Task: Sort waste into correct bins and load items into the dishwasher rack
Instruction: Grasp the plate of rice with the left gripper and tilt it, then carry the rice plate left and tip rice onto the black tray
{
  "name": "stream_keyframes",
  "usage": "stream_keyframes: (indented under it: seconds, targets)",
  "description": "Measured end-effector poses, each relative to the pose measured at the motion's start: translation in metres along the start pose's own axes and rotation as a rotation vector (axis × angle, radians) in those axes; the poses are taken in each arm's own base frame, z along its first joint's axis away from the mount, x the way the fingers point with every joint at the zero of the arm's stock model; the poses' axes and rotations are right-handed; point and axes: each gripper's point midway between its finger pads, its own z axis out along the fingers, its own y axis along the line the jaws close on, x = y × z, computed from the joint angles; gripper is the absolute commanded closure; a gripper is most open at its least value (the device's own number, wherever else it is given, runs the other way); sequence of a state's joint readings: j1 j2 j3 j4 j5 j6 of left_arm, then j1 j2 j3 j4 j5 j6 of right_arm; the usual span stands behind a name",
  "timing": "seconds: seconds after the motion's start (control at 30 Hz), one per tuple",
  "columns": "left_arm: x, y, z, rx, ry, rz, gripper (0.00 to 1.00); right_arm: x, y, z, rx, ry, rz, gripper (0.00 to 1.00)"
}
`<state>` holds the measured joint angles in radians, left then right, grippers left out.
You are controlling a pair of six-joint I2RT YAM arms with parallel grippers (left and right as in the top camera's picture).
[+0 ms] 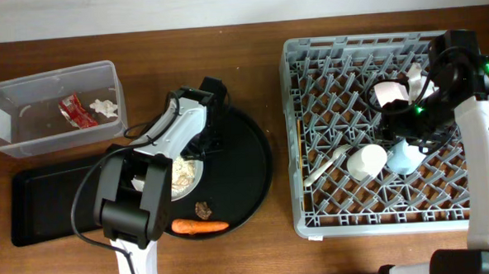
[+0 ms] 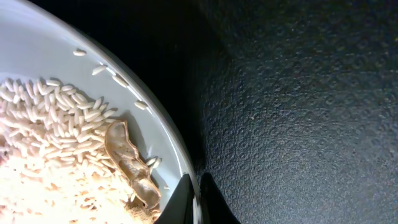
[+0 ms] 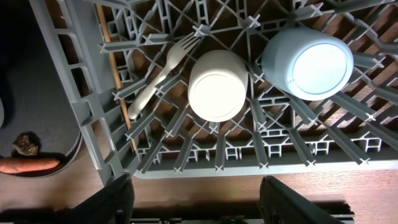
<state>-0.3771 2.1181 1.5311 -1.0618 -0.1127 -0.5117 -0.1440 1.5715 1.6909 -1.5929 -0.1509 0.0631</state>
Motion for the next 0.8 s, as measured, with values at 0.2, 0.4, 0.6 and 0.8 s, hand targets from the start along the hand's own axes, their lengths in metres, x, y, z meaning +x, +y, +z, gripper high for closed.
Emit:
stream_keyframes:
  seconds: [0.2, 0.4, 0.6, 0.8]
  targets:
    - [0.003, 0.006, -0.034, -0.032, 0.04, 0.028, 1.0, 0.0, -0.001, 0.0, 0.003, 0.001, 0.0, 0.32]
    - [-0.005, 0.008, -0.074, -0.028, 0.025, 0.029, 1.0, 0.0, -0.001, 0.0, 0.008, 0.001, 0.0, 0.32]
    - [0.011, 0.02, -0.078, -0.065, 0.096, 0.033, 1.0, 0.0, -0.003, 0.0, 0.015, 0.0, 0.0, 0.32]
    - [0.011, 0.058, -0.079, -0.082, 0.161, -0.051, 1.0, 0.0, -0.003, 0.0, 0.019, 0.0, 0.0, 0.32]
